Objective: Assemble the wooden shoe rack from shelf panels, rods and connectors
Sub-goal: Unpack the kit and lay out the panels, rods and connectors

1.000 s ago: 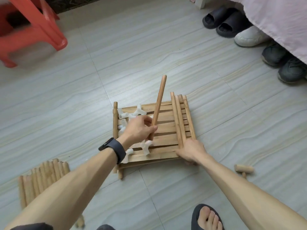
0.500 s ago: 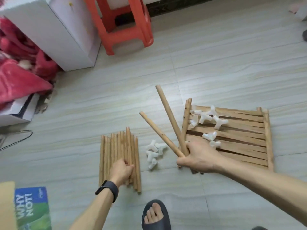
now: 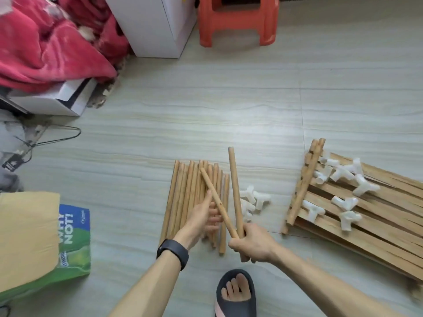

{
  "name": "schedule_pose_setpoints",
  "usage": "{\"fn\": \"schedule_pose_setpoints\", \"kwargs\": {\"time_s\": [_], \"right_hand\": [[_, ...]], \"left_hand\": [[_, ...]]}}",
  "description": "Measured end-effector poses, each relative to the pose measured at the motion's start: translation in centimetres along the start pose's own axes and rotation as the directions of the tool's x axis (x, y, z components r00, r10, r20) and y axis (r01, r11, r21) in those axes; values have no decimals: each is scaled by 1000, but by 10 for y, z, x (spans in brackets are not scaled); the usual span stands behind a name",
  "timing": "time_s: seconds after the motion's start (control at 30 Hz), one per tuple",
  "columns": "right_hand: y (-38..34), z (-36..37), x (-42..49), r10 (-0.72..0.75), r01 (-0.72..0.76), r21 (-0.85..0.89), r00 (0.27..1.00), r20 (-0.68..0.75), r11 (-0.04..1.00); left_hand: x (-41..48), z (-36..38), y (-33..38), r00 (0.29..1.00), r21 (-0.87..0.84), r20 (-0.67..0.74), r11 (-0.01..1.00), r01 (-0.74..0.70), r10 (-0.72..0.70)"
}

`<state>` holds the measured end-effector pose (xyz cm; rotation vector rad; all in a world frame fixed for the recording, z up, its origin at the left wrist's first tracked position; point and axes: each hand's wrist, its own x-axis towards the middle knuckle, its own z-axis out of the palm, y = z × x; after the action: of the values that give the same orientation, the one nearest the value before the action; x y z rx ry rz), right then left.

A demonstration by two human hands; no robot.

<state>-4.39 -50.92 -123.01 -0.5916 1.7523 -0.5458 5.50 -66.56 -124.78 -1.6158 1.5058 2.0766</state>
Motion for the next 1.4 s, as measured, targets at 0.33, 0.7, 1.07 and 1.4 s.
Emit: {"fn": "schedule_pose_setpoints", "kwargs": {"time_s": [0.33,0.7,1.07,1.4], "right_hand": [[-21,33,54,-94,131,-501,991,99,855],[31,33,52,-365,94,-542,831,-419,835],[62,21,56,-235,-20,-533,882,-407,846],[46,-21,26,-373,106,-578,853,-366,809]], "left_hand": [[19,-34,-2,993,-112,-115,993,-32,19],[53,-167,13,875,693,-441,695,191,200],[74,-136,-11,866,619,-435,780,88,247],[50,-18,-23,844,953,-55,281,-116,534]]}}
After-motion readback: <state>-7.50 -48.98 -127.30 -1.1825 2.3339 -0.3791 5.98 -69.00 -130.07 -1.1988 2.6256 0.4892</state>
